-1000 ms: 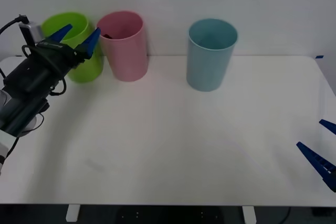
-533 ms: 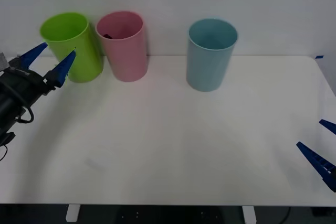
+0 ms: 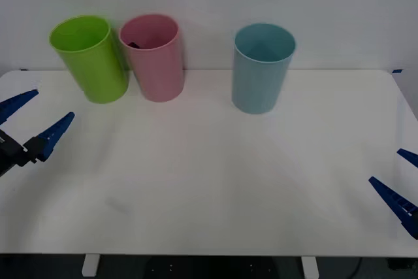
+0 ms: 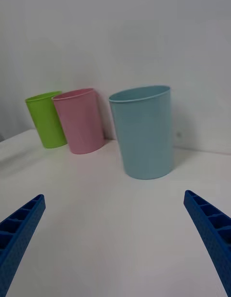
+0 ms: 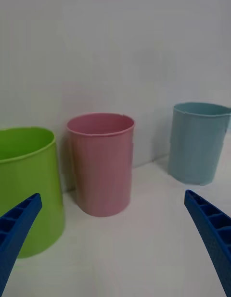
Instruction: Grasp the object on the table and drop it into the matching bin: aluminum can to the light blue bin, PET bottle to the pink bin.
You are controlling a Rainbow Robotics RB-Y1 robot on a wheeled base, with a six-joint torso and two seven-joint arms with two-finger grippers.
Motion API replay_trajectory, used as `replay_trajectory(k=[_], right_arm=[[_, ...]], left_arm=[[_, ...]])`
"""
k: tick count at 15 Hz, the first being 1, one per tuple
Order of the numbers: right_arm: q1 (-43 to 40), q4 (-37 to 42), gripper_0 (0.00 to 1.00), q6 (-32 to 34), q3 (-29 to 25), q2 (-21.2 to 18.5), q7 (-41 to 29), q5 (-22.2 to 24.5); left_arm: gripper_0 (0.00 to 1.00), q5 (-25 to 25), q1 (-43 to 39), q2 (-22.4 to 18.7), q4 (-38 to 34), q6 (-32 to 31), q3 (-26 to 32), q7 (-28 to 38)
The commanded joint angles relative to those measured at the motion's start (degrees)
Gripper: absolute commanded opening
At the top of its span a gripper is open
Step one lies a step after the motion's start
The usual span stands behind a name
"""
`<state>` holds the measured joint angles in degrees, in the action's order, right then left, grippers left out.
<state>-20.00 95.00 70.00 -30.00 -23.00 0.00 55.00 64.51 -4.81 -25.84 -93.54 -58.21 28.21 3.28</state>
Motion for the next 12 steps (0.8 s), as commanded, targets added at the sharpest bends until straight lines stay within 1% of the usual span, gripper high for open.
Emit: replay_trajectory(k=[1, 5, 8, 12], right_arm=[[0.0, 0.0, 1.0, 0.0, 0.0, 0.0, 0.0, 0.0], [0.0, 0.0, 1.0, 0.0, 0.0, 0.0, 0.0, 0.0], [0.0, 0.0, 1.0, 0.0, 0.0, 0.0, 0.0, 0.0], [0.0, 0.0, 1.0, 0.0, 0.0, 0.0, 0.0, 0.0]], left_arm=[[1.0, 0.53, -3.01, -0.26, -1.03, -3.58, 1.58, -0.82], [1.0, 0.71, -9.78, -0.26, -5.16, -5.42, 2.72, -2.57], [1.0, 0.71, -12.77, -0.35, -5.42, -8.41, 5.01, -5.04], [1.0, 0.71, -15.76, -0.44, -5.42, -9.46, 5.62, -5.65]])
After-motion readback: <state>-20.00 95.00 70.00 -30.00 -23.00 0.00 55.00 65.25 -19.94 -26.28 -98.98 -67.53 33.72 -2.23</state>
